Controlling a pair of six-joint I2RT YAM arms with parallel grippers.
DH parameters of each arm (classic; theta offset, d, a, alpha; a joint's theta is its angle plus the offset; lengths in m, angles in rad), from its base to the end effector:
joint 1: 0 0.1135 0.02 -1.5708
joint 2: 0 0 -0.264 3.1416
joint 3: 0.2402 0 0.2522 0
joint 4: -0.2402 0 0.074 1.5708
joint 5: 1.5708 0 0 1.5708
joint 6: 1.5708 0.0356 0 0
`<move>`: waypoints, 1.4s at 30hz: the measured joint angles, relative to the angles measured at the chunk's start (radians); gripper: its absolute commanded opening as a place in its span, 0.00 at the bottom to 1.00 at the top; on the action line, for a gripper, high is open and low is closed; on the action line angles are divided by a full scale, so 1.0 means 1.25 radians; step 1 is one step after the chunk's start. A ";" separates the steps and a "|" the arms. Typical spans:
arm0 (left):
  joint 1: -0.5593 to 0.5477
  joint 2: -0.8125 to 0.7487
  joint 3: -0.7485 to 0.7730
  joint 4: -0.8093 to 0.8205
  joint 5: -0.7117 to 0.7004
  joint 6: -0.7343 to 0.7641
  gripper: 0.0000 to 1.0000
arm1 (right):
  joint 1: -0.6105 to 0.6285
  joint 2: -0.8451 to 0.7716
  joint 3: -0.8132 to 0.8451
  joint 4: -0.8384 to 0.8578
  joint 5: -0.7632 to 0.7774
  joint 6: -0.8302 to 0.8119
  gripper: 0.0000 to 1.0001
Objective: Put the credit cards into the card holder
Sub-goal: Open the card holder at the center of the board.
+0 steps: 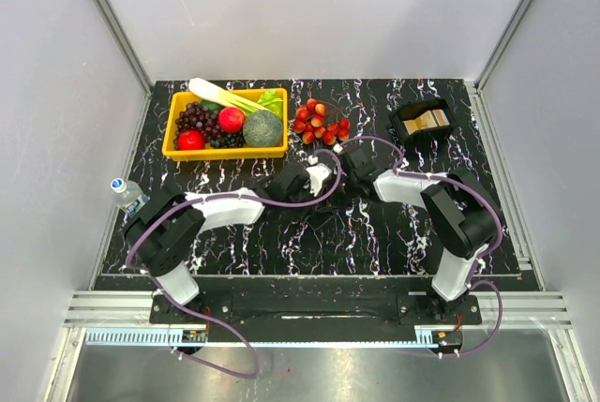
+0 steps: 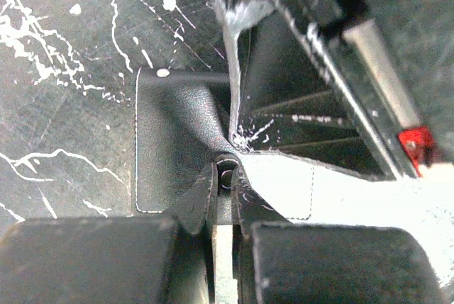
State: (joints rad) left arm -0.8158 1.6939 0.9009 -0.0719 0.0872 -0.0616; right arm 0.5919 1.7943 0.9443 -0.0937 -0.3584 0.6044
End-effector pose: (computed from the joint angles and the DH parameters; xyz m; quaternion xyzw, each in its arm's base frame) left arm 0.2294 -0.2483 0.1598 0.3592 0.8660 -0.1837 0.2953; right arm 0.2820 0.2047 0.1396 -0.0491 0.9363 0.3110 0.1553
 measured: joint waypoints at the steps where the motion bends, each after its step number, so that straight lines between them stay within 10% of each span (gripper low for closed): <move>1: 0.000 -0.010 -0.019 0.023 -0.004 -0.015 0.00 | -0.001 0.002 0.001 0.001 0.000 0.003 0.19; 17: -0.008 -0.283 -0.355 0.299 -0.101 -0.261 0.00 | 0.002 0.054 0.018 0.053 -0.052 0.067 0.12; 19: -0.009 -0.293 -0.357 0.300 -0.103 -0.269 0.09 | 0.001 0.057 0.020 0.053 -0.056 0.069 0.12; 21: -0.009 -0.291 -0.356 0.304 -0.103 -0.272 0.40 | -0.001 0.060 0.021 0.054 -0.061 0.070 0.13; 24: -0.009 -0.257 -0.334 0.290 -0.098 -0.269 0.46 | -0.004 0.062 0.021 0.057 -0.069 0.071 0.13; 42: -0.024 -0.079 -0.109 0.083 -0.120 -0.206 0.46 | -0.005 0.062 0.021 0.060 -0.071 0.071 0.16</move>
State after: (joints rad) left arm -0.8459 1.5951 0.7643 0.0319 -0.0631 -0.3187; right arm 0.5861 1.8721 0.9703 -0.0181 -0.4477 0.6930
